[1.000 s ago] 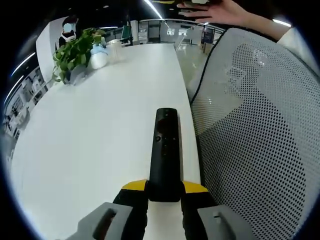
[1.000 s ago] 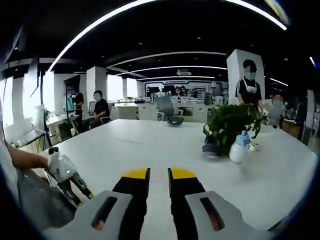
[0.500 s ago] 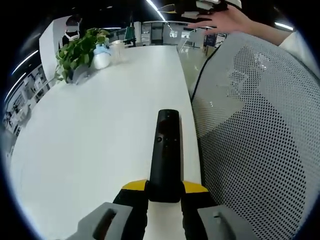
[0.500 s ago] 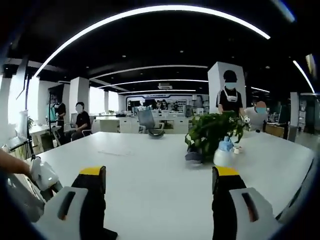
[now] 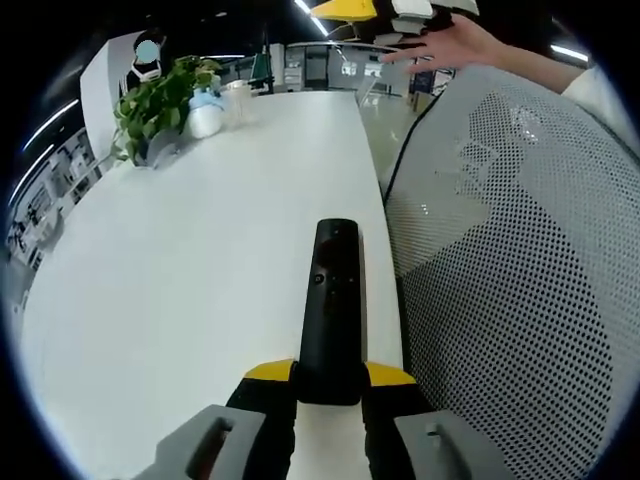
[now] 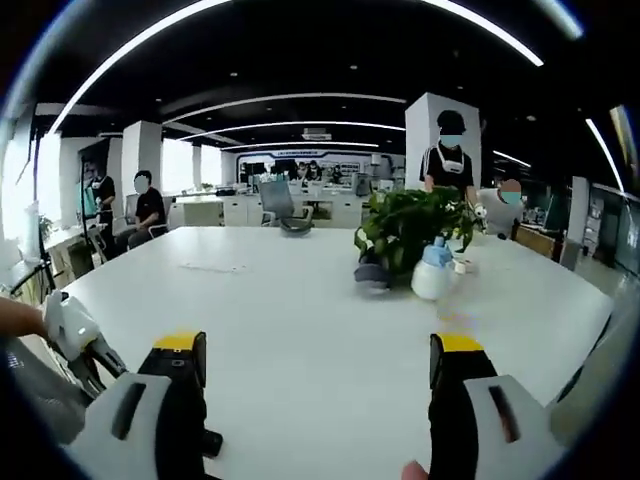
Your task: Press the specified remote control buttons in sequence, fully releasing each button before pressing the next.
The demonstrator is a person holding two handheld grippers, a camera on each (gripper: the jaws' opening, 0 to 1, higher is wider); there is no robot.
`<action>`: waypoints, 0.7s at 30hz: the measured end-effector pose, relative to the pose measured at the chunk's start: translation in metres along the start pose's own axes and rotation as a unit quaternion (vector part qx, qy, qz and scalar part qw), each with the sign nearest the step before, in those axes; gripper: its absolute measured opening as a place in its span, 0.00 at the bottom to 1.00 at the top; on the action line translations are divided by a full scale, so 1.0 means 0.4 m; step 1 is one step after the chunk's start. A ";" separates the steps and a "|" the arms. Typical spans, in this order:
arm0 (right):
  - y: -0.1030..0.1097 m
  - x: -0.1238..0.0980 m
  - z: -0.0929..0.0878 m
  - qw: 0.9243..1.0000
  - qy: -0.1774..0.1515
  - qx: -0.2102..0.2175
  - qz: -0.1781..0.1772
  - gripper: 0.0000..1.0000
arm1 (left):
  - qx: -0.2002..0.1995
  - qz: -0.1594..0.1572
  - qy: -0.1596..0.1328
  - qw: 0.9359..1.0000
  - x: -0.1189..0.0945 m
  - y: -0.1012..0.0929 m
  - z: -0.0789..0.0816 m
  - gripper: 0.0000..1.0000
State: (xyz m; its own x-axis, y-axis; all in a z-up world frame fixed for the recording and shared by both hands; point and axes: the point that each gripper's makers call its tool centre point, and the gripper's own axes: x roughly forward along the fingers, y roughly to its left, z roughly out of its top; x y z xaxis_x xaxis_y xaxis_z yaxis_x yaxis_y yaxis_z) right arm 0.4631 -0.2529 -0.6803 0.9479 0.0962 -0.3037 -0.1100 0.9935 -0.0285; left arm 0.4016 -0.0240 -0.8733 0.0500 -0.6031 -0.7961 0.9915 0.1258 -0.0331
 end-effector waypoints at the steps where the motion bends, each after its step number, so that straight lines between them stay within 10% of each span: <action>1: -0.001 0.000 0.003 1.000 -0.002 -0.002 0.000 0.96 | 0.009 0.000 0.005 1.000 0.000 0.000 0.000 0.24; 21: 0.028 0.001 -0.027 0.999 0.033 -0.021 0.028 0.87 | -0.010 0.020 0.035 0.999 0.003 0.039 0.002 0.23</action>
State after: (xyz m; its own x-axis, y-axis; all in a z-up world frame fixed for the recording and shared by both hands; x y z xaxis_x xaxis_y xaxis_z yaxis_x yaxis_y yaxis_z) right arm 0.4589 -0.2422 -0.6912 0.9180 0.1469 -0.3685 -0.1771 0.9830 -0.0494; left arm 0.4173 -0.0234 -0.8745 0.0794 -0.5407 -0.8375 0.9864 0.1641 -0.0124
